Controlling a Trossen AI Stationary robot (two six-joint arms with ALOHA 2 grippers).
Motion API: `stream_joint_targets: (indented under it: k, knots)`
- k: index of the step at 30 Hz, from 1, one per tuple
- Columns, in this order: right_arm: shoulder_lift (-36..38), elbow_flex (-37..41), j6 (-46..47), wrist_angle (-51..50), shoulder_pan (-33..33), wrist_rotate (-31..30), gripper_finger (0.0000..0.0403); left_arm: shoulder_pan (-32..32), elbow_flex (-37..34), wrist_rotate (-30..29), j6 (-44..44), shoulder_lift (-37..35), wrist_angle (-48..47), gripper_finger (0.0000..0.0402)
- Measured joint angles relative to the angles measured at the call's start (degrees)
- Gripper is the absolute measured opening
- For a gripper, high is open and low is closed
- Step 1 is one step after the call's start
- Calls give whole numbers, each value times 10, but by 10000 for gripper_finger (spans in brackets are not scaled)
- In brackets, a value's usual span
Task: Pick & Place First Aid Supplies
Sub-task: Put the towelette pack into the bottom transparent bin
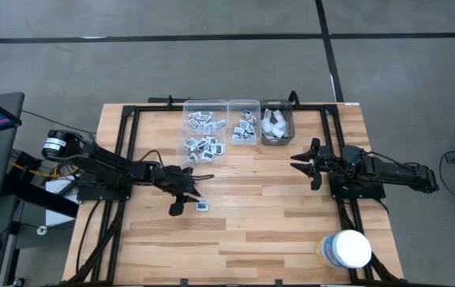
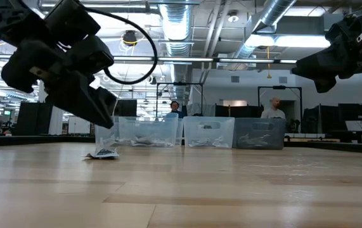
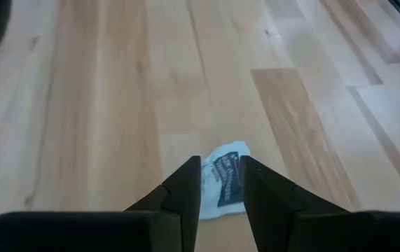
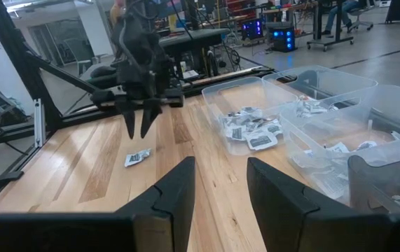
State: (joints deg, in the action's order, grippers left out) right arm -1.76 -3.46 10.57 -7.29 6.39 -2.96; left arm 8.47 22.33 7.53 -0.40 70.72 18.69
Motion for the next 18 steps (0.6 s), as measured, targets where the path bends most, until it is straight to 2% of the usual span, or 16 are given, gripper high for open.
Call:
stream_joint_targets:
  k: [18]
  knots:
    - [0,0,0,0,0,0,124,0,0,2,5,76,89,100]
